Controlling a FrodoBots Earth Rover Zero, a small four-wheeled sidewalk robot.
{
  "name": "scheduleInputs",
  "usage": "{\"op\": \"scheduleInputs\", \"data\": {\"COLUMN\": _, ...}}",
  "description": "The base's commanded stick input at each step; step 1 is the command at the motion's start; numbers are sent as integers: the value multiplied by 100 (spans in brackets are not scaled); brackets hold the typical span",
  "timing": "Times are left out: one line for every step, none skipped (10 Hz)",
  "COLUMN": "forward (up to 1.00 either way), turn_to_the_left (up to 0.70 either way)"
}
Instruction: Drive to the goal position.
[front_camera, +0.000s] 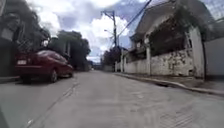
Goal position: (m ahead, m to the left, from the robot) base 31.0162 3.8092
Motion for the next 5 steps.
{"op": "scheduleInputs", "data": {"forward": 70, "turn_to_the_left": 0}}
{"op": "scheduleInputs", "data": {"forward": 70, "turn_to_the_left": 0}}
{"op": "scheduleInputs", "data": {"forward": 70, "turn_to_the_left": 0}}
{"op": "scheduleInputs", "data": {"forward": 70, "turn_to_the_left": 0}}
{"op": "scheduleInputs", "data": {"forward": 70, "turn_to_the_left": 0}}
